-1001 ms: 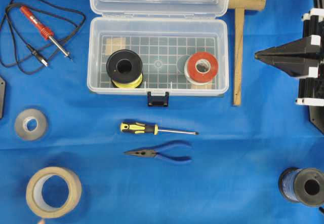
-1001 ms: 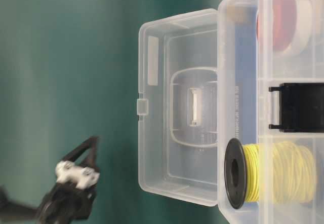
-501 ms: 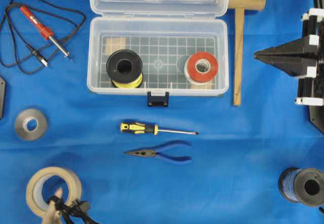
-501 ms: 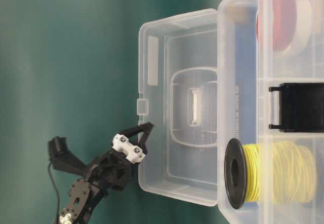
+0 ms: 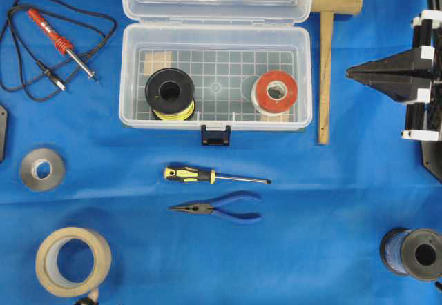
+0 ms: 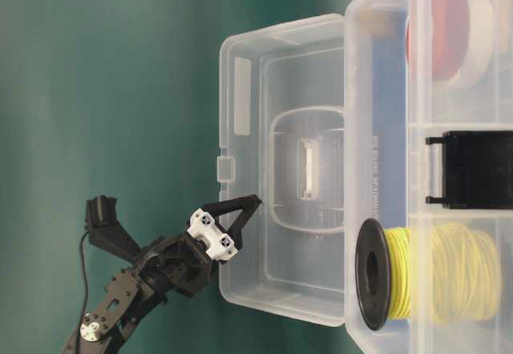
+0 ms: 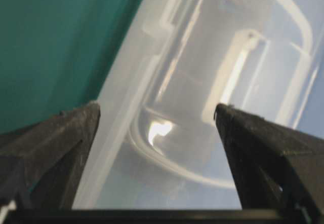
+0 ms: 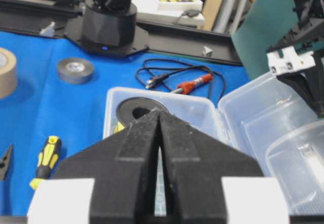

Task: Close the tool box with the left arm.
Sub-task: 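Push the raised clear lid upward and over with the left gripper, then swing the lid down onto the box with the left gripper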

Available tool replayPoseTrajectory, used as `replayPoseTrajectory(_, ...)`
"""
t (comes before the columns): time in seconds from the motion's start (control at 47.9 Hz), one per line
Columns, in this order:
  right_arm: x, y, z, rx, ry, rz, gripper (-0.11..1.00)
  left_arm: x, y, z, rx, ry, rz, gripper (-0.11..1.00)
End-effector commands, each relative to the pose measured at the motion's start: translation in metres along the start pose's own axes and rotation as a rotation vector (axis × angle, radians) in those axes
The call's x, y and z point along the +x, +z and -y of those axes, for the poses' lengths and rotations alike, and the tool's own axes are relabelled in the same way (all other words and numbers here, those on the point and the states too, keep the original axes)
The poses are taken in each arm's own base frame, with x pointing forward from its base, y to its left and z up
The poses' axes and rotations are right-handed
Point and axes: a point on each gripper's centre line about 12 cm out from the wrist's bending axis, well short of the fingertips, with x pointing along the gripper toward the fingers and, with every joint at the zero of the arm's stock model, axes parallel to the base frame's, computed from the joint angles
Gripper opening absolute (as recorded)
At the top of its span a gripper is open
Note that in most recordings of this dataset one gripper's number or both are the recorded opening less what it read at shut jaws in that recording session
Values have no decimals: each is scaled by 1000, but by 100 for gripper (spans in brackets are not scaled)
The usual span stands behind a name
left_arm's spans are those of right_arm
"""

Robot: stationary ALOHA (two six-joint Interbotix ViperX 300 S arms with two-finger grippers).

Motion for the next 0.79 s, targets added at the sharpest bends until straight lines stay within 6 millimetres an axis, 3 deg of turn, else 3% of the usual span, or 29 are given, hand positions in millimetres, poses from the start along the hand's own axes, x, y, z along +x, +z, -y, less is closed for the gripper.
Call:
replayPoseTrajectory(0.0,1,3,2,0,-8,4,0,-16,18,19,28,-34,24,94)
replayPoseTrajectory(0.209,1,2,2,-9,-11,3,0,-28,22,38,53,-79,-8,94)
replayPoseTrajectory(0.48,1,2,3,-15,-11,1,0,-62,34,65,80,-132,3,94)
replayPoseTrajectory(0.772,1,2,3,-18,-11,1,0,-93,33,101,102,-206,-12,94)
